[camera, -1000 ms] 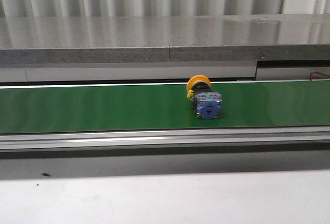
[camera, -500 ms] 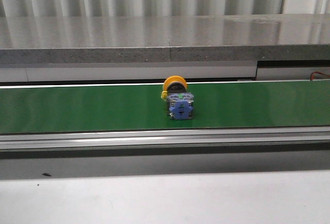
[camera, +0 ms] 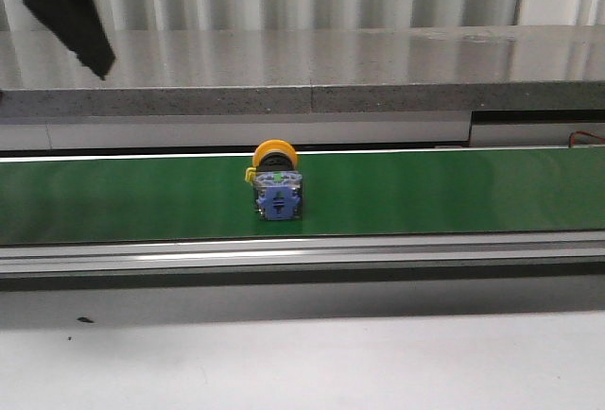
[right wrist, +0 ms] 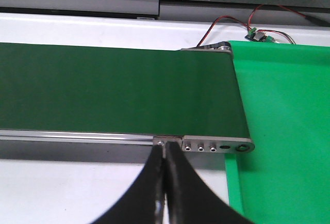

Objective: Move button from right to left
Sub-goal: 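Lower the left gripper over the button on the belt and close it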

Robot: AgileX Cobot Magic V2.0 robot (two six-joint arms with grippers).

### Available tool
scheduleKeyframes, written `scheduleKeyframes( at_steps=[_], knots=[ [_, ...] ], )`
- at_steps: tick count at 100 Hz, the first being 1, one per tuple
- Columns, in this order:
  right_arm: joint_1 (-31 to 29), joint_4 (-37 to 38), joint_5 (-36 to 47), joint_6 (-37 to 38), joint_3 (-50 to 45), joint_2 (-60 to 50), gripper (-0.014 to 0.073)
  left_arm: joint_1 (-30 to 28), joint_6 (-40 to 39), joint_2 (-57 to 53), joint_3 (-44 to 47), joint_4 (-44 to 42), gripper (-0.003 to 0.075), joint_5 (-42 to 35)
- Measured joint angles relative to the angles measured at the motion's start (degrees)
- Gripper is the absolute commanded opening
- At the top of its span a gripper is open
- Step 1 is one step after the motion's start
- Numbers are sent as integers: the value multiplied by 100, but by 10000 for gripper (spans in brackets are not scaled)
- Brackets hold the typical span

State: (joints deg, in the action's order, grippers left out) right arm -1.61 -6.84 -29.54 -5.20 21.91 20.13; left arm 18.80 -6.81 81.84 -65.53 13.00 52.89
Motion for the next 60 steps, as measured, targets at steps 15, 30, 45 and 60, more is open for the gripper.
scheduleKeyframes(
  at_steps=[15,30,45,60],
  knots=[
    [0,0,0,0,0,0,-50,431,-339,600,-508,-279,638,287],
    [0,0,0,0,0,0,-50,737,-486,1121,-980,-343,638,518],
    [0,0,0,0,0,0,-50,909,-614,1549,-1379,-402,638,727],
    [0,0,0,0,0,0,-50,1056,-732,1950,-1670,-519,638,796]
  ],
)
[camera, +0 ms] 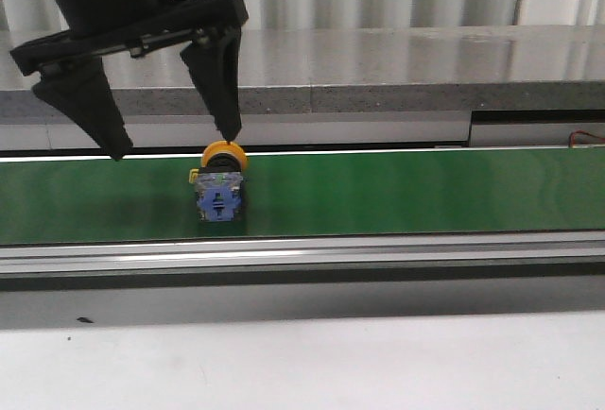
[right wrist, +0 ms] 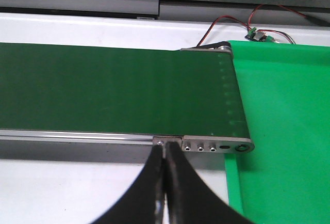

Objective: Move button from right to left
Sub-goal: 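Lower the left gripper over the button on the belt and close it, then lift the button with the left gripper and carry it over the blue tray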

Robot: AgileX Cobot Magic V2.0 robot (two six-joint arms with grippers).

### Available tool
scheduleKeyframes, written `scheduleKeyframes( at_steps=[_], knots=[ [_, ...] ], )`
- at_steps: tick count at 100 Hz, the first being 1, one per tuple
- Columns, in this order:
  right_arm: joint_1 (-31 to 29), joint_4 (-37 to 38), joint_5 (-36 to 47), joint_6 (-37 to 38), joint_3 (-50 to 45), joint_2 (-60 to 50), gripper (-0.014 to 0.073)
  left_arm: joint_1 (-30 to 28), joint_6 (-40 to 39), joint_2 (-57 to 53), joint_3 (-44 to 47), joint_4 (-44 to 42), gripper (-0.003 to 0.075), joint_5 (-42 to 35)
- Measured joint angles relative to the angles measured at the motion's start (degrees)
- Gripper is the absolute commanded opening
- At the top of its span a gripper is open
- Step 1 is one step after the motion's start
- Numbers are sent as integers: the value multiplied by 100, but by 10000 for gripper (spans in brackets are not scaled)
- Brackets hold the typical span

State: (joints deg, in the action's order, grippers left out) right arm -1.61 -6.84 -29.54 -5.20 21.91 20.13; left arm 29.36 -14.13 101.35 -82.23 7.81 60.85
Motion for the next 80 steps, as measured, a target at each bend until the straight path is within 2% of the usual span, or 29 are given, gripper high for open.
scheduleKeyframes(
  at_steps=[32,39,46,58,65,71,80],
  knots=[
    [0,0,0,0,0,0,-50,118,-589,613,-172,-696,637,23],
    [0,0,0,0,0,0,-50,118,-696,684,-172,-815,612,35],
    [0,0,0,0,0,0,-50,118,-765,709,-178,-887,510,35],
    [0,0,0,0,0,0,-50,118,-836,719,-187,-904,206,35],
    [0,0,0,0,0,0,-50,118,-849,719,-207,-904,63,73],
    [0,0,0,0,0,0,-50,118,-859,719,-257,-904,-20,104],
    [0,0,0,0,0,0,-50,118,-859,719,-376,-918,-20,132]
  ],
)
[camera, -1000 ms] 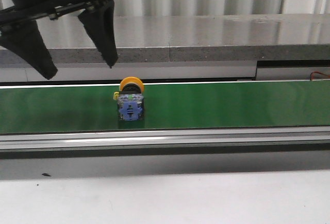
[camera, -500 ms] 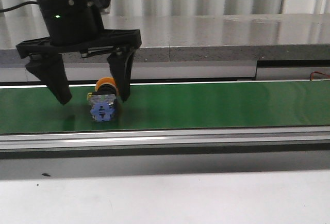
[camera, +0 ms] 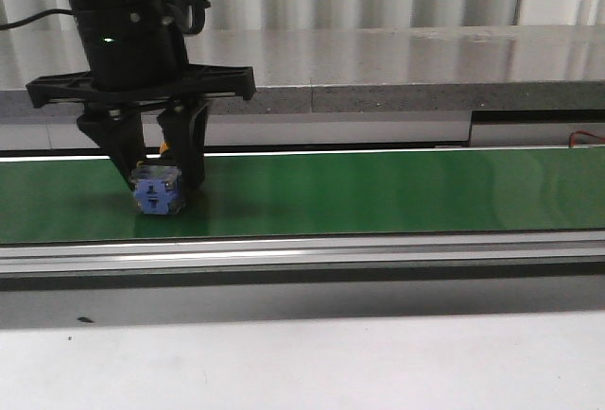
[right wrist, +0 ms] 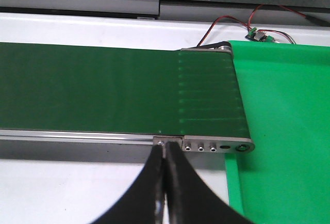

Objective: Move button from right to left
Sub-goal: 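Lift the button with the left gripper and carry it over the blue tray, then lower the button into the blue tray and open the left gripper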

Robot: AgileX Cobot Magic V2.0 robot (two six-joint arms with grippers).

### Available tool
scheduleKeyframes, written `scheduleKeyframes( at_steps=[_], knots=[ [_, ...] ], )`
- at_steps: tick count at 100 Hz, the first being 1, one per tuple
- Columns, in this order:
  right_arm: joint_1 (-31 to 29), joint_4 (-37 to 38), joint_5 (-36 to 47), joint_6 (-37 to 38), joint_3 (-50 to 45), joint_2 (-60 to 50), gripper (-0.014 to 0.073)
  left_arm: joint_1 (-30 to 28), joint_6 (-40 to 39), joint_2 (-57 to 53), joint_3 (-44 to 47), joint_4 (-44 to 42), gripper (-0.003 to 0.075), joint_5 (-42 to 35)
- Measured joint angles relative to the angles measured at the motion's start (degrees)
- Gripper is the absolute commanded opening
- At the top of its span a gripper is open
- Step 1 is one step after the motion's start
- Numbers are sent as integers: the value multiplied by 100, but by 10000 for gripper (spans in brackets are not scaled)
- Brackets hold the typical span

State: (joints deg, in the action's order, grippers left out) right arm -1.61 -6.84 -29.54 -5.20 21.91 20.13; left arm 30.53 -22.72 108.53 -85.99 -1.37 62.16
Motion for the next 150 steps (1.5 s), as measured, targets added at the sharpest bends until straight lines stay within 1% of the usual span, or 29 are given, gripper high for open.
scheduleKeyframes(
  at_steps=[17,34,60,84,114,131,141,150],
  knots=[
    [0,0,0,0,0,0,-50,-74,0,-115,-250,-52,-20,57],
    [0,0,0,0,0,0,-50,-459,78,-264,-493,-189,-20,291],
    [0,0,0,0,0,0,-50,-1503,852,-276,-517,-225,-20,648],
    [0,0,0,0,0,0,-50,-2679,2272,-276,-517,-225,-20,796],
    [0,0,0,0,0,0,-50,-4024,3158,-276,-506,-239,-20,805],
    [0,0,0,0,0,0,-50,-4547,3329,-238,-506,-251,-20,793],
    [0,0,0,0,0,0,-50,-4710,3362,-81,-506,-251,-20,693],
    [0,0,0,0,0,0,-50,-4825,3589,103,-506,-251,-20,594]
  ],
)
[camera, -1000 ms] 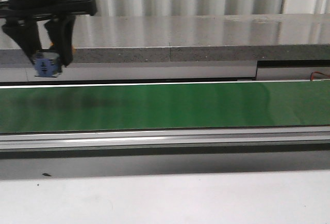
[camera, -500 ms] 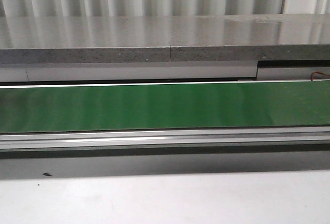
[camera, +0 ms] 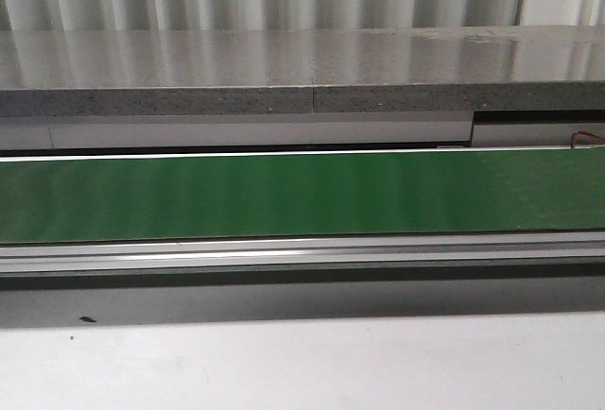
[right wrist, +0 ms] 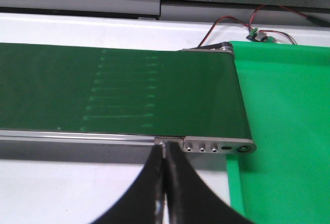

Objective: Move button from right to left
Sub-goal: 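Lower the button into the blue tray and open the left gripper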

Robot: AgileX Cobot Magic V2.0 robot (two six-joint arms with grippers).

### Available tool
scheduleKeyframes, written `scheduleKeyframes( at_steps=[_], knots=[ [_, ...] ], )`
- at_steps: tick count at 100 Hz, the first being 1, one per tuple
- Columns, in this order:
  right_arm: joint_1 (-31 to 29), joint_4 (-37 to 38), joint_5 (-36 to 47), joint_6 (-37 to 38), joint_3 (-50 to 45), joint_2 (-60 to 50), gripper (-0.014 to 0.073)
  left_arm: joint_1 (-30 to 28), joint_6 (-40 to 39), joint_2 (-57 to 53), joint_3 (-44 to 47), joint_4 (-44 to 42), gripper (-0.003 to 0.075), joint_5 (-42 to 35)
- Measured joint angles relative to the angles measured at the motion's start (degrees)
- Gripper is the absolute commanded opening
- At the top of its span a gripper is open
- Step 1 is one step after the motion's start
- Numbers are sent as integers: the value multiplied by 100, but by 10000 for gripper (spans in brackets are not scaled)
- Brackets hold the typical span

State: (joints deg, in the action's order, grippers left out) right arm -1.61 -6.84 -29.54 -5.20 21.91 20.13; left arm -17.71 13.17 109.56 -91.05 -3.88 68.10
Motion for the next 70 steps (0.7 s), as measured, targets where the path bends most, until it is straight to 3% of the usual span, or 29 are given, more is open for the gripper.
scheduleKeyframes(
  at_steps=[33,47,64,70],
  knots=[
    [0,0,0,0,0,0,-50,-214,510,775,0,0,10,-443],
    [0,0,0,0,0,0,-50,-226,578,990,0,0,164,-590],
    [0,0,0,0,0,0,-50,-226,662,1055,0,0,421,-668],
    [0,0,0,0,0,0,-50,-226,662,1055,0,0,458,-690]
  ],
)
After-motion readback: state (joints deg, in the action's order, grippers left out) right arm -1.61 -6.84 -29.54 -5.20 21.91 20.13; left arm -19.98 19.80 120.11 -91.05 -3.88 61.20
